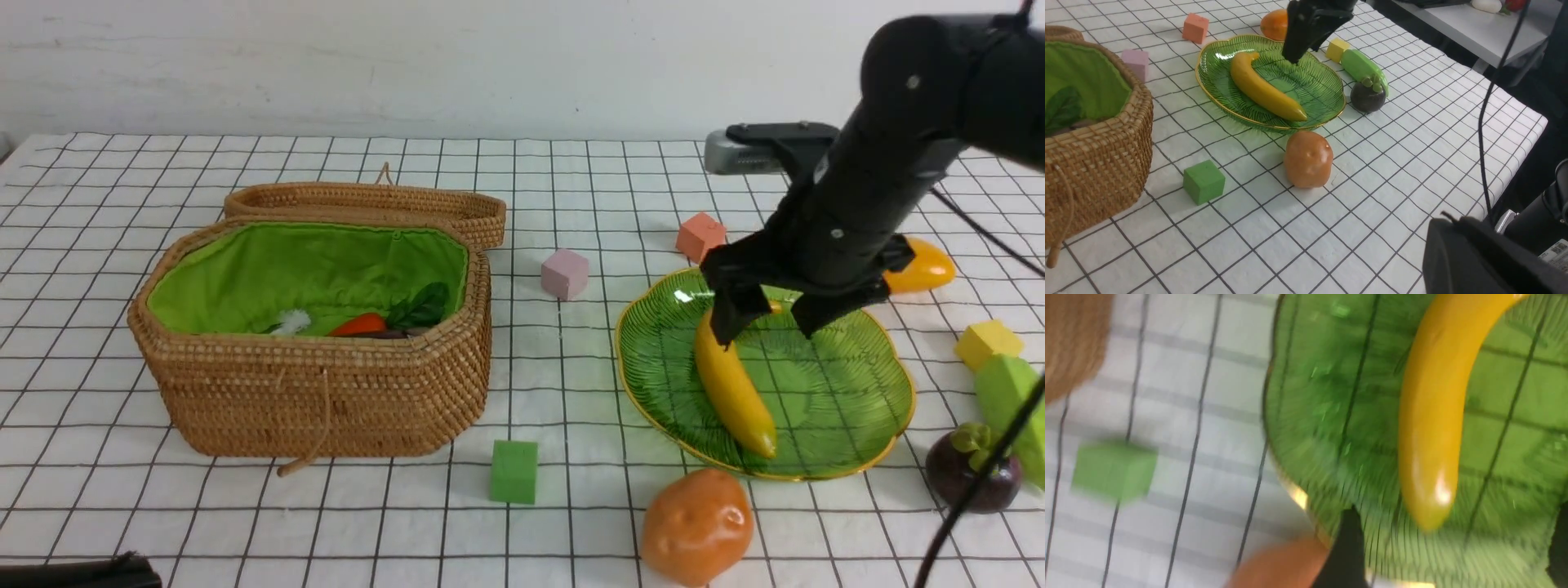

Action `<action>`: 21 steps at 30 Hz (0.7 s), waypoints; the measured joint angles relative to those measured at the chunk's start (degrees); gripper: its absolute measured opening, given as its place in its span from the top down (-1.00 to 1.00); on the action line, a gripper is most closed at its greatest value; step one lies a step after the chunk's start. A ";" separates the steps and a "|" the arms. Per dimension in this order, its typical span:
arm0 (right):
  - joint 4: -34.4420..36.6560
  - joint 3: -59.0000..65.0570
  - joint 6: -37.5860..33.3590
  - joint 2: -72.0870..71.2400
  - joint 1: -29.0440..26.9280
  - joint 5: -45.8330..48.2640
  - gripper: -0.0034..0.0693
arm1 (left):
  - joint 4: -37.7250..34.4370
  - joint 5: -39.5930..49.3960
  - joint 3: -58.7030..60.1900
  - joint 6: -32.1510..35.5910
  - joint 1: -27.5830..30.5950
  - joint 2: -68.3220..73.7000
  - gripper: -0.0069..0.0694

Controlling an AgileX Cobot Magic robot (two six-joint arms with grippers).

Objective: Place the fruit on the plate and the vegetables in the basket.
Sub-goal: Use the right arm to grab a potato and put it into the left basket

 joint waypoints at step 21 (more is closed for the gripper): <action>-10.57 27.56 -51.60 -8.87 19.58 -16.39 -0.77 | 0.00 10.44 0.00 10.65 0.00 0.00 0.83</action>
